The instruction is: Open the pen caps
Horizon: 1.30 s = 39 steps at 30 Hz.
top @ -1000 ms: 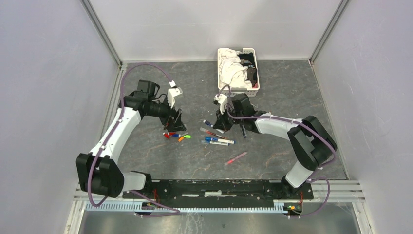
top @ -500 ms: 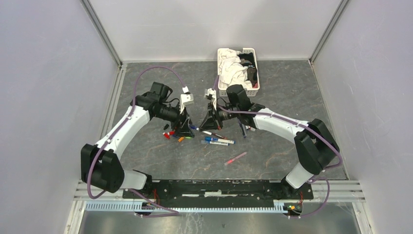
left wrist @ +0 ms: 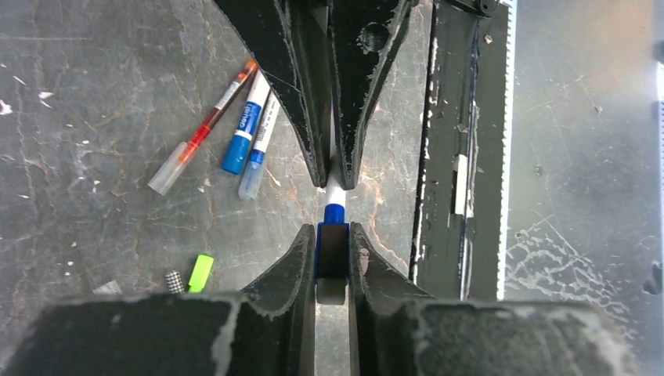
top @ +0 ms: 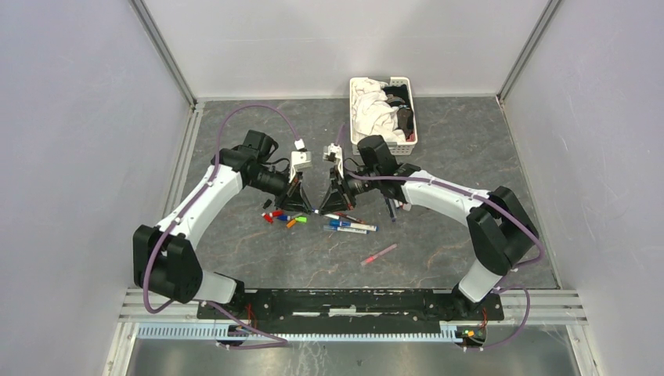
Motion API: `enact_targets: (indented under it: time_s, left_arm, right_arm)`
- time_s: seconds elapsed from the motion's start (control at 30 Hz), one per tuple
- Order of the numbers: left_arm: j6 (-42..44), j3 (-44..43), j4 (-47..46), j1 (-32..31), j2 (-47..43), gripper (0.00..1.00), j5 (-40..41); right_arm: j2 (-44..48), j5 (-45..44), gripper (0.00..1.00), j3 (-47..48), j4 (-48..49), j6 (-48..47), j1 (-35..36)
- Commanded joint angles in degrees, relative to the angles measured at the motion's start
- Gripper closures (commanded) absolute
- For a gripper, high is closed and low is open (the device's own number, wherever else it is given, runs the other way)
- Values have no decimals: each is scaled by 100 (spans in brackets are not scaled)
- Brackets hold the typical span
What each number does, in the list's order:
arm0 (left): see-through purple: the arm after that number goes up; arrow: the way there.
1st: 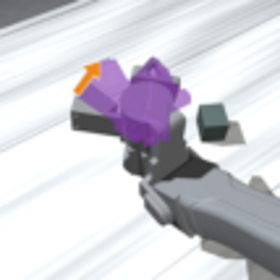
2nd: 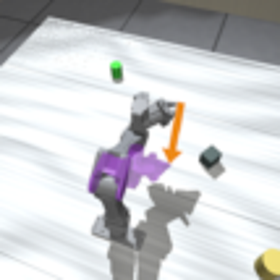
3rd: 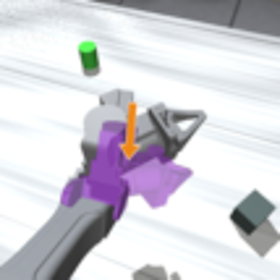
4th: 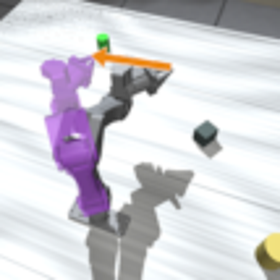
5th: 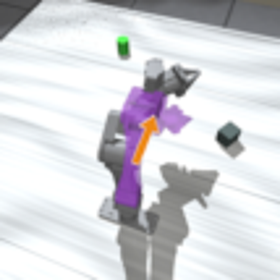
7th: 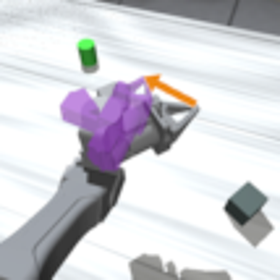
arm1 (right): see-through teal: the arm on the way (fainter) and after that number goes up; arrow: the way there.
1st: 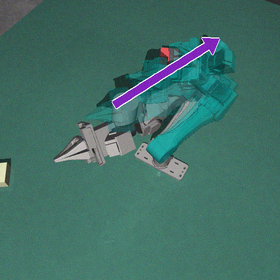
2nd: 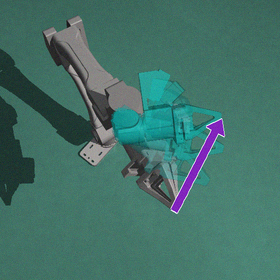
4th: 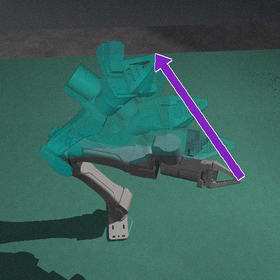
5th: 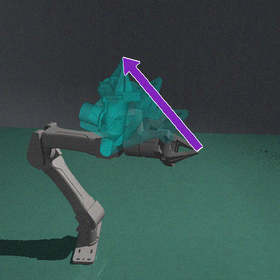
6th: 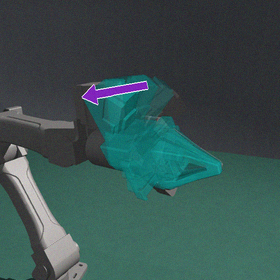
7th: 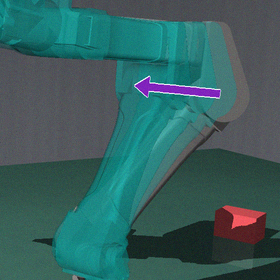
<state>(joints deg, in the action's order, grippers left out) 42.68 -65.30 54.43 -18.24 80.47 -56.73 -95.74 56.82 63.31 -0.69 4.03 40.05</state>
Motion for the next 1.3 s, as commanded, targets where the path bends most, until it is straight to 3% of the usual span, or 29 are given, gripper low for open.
enact_targets:
  time_s: [0.0,0.1,0.23,0.37,0.43,0.6,0.77,1.0,1.27]
  left_arm:
    - [363,-274,187,-39,83,98,-252]
    - [417,-331,275,-32,63,98,-222]
    - [419,-377,295,-39,-6,98,-207]
    - [570,-430,456,-27,-30,98,-109]
    - [718,-460,572,-30,-30,98,20]
    - [948,-609,821,101,24,98,180]
    - [1528,-985,1441,529,366,98,346]
    - [1764,-1033,1270,1114,458,98,707]
    - [1539,-805,803,1174,532,98,880]
  right_arm:
    - [-75,41,80,167,273,277,112]
    - [-173,275,70,10,724,654,110]
    - [-406,465,69,-31,793,728,126]
    - [-487,447,84,-41,633,631,113]
    - [-410,367,100,-113,608,599,76]
    - [-113,119,100,-518,582,481,-144]
    - [-45,-366,100,-552,-443,-264,-243]
    - [-17,-644,100,-686,-860,-620,-461]
    - [105,-1007,100,-765,-872,-586,-801]
